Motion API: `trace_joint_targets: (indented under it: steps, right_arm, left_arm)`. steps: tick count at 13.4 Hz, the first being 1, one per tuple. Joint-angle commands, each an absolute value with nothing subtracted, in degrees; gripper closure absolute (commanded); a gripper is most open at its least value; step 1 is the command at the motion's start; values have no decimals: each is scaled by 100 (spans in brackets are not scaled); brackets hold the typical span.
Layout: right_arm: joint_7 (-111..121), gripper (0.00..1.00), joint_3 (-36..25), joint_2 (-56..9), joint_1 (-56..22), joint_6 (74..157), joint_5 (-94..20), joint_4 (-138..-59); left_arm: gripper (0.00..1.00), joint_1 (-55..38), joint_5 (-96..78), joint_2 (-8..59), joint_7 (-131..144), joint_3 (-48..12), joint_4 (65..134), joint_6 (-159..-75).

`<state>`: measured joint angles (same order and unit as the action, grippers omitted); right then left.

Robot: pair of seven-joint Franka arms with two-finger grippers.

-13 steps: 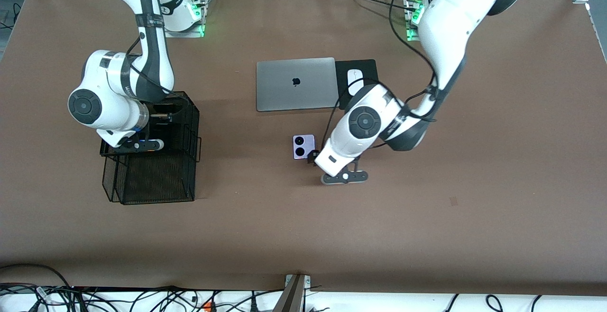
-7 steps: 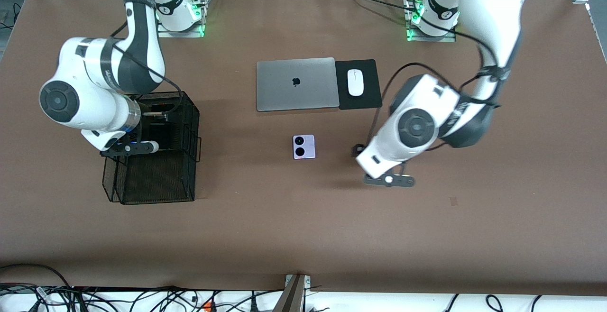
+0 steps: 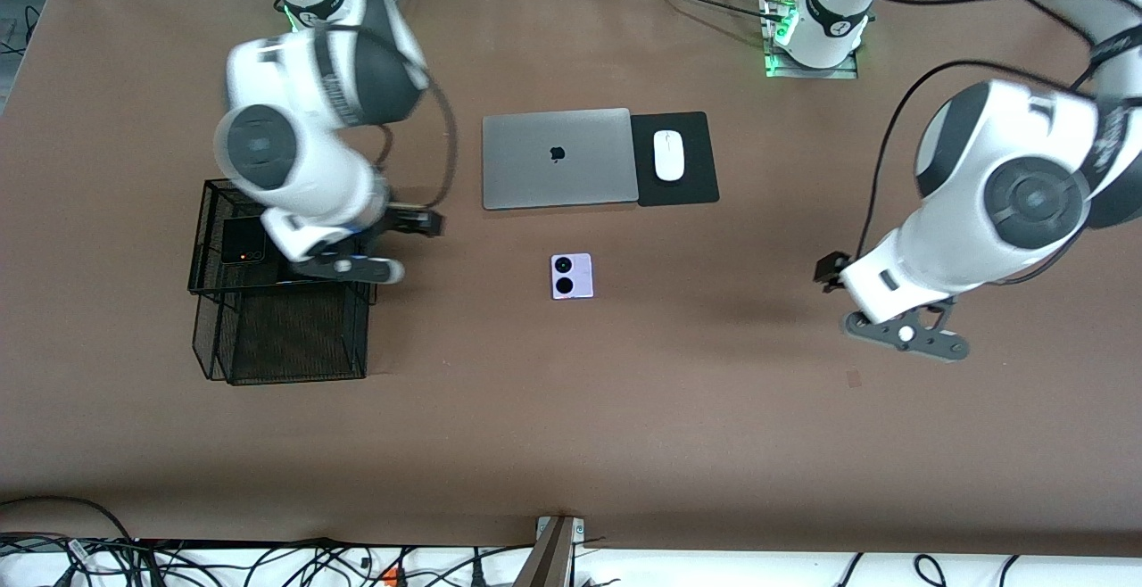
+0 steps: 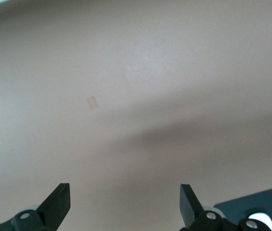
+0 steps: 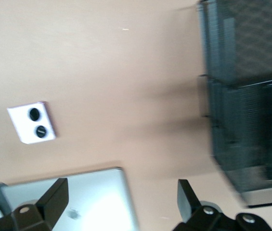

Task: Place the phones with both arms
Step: 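Grasp the white phone with the right gripper while the left gripper withdraws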

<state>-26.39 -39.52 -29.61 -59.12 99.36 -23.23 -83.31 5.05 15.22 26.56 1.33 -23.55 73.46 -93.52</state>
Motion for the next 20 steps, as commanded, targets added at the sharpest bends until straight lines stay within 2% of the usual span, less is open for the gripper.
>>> trace_joint_targets:
  steps: [1, 3, 4, 5, 8, 9, 12, 15, 18, 20]
  right_arm:
    - [-3670, 0, -3316, -3549, -5836, 10334, -2373, -7657]
    - [-4006, 0, -2998, -3909, -5923, 10782, -2364, -7367]
    - [-4112, 0, -2980, -4120, -6037, 10976, -2347, -7235]
    - [-4244, 0, -2979, -4322, -6177, 11152, -2329, -7138]
    - [-4316, 0, -2953, -4841, -6477, 11872, -2110, -7128]
    - [-4263, 0, -2953, -4973, -6504, 12022, -2092, -7154]
    - [-3861, 0, -2927, -5290, -6574, 12566, -2092, -7242]
    - [-3245, 0, -2751, -5344, -6565, 13444, -2100, -7750]
    - [-2900, 0, -2716, -5423, -6522, 13641, -2153, -7822]
    - [-2900, 0, -2707, -5536, -6513, 13833, -2171, -7822]
  left_arm:
    - [0, 502, 1547, 1901, -289, -2199, 7698, -9255]
    - [0, -224, 1285, 1329, -386, -1043, 8049, -9290]
    - [0, -333, 944, 1101, -422, -680, 8251, -9325]
    - [0, -334, 706, 890, -439, -546, 8566, -9491]
    - [0, -387, 686, 81, -817, -80, 9813, -10736]
    - [0, -395, 642, -77, -791, 173, 10052, -10862]
    - [0, -361, 459, -403, -730, 229, 10423, -10828]
    - [0, -220, 220, -370, -572, 237, 10250, -10364]
    - [0, -220, 211, -63, 243, 193, 9758, -9732]
    - [0, -281, 220, 236, 237, 193, 9292, -9624]
